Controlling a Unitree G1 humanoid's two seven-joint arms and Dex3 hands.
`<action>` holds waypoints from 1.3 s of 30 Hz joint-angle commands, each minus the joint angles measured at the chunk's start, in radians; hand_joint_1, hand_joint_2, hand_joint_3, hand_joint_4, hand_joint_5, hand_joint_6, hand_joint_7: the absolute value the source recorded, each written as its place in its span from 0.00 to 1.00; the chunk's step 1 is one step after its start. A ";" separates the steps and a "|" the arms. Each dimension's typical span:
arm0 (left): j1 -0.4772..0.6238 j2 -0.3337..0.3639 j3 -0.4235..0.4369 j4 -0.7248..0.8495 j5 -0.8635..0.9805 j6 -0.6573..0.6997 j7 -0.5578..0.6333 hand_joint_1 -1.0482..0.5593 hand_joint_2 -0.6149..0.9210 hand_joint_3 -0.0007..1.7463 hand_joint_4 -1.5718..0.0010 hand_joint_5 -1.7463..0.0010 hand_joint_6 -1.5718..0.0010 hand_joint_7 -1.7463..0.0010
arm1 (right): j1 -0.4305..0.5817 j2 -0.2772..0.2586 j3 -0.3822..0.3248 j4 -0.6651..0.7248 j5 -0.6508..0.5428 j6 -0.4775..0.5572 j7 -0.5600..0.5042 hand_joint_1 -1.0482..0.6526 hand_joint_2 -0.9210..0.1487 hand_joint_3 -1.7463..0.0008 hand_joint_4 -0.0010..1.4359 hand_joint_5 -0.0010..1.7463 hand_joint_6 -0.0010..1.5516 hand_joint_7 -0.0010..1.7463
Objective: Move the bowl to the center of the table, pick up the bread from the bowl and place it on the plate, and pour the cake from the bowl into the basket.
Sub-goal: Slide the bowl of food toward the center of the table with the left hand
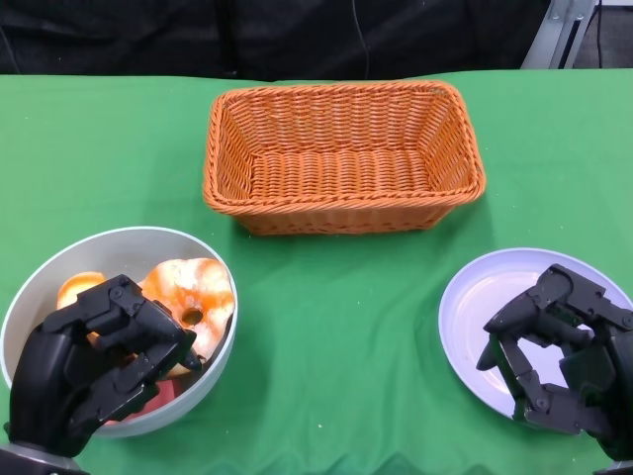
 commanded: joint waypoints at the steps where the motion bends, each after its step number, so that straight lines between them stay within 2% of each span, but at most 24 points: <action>1: -0.006 0.014 0.011 0.008 -0.008 -0.012 -0.006 0.54 1.00 0.14 0.53 0.16 0.46 0.36 | -0.004 -0.009 -0.008 0.006 0.012 -0.011 0.004 0.56 0.34 0.45 0.53 0.84 0.44 0.69; 10: -0.001 0.013 0.011 0.003 -0.003 -0.018 -0.004 0.55 1.00 0.14 0.53 0.15 0.46 0.36 | 0.003 -0.005 -0.007 0.005 0.015 -0.015 0.005 0.55 0.34 0.45 0.53 0.85 0.44 0.70; 13: -0.001 0.018 0.021 -0.017 -0.027 -0.008 -0.010 0.53 1.00 0.12 0.53 0.18 0.45 0.39 | 0.004 -0.003 -0.005 0.010 0.014 -0.026 0.007 0.54 0.34 0.46 0.53 0.85 0.44 0.70; 16: -0.014 0.019 0.050 -0.062 -0.072 -0.015 -0.005 0.50 1.00 0.09 0.45 0.46 0.37 0.69 | 0.009 0.004 -0.005 0.006 0.007 -0.020 -0.003 0.55 0.34 0.46 0.53 0.85 0.44 0.70; 17: -0.022 0.025 0.062 -0.075 -0.091 -0.017 -0.010 0.47 1.00 0.07 0.41 0.64 0.35 0.84 | 0.009 0.004 -0.005 0.005 0.007 -0.017 -0.003 0.55 0.34 0.46 0.53 0.85 0.44 0.70; 19: -0.034 0.044 0.083 -0.102 -0.112 -0.017 -0.015 0.40 1.00 0.06 0.38 0.86 0.38 0.96 | 0.007 0.001 -0.004 0.009 0.006 -0.016 0.000 0.56 0.33 0.45 0.52 0.85 0.44 0.70; 21: -0.039 0.067 0.103 -0.127 -0.122 -0.016 -0.013 0.34 1.00 0.08 0.42 0.94 0.45 0.99 | 0.003 -0.003 -0.004 0.015 0.004 -0.020 0.003 0.56 0.34 0.44 0.52 0.85 0.44 0.70; 26: -0.066 0.113 0.163 -0.103 -0.117 -0.036 0.000 0.26 1.00 0.11 0.52 1.00 0.57 1.00 | 0.002 -0.002 -0.004 0.021 0.004 -0.023 0.009 0.56 0.34 0.45 0.52 0.84 0.44 0.69; 33: -0.090 0.150 0.209 -0.063 -0.110 -0.034 0.013 0.24 1.00 0.13 0.59 1.00 0.64 1.00 | 0.008 0.004 -0.002 0.013 0.005 -0.022 0.005 0.56 0.33 0.46 0.53 0.83 0.45 0.68; 39: -0.106 0.203 0.232 0.008 -0.029 -0.006 0.086 0.20 1.00 0.15 0.69 1.00 0.73 1.00 | 0.003 0.001 -0.004 0.021 0.005 -0.029 0.007 0.56 0.33 0.45 0.53 0.84 0.45 0.68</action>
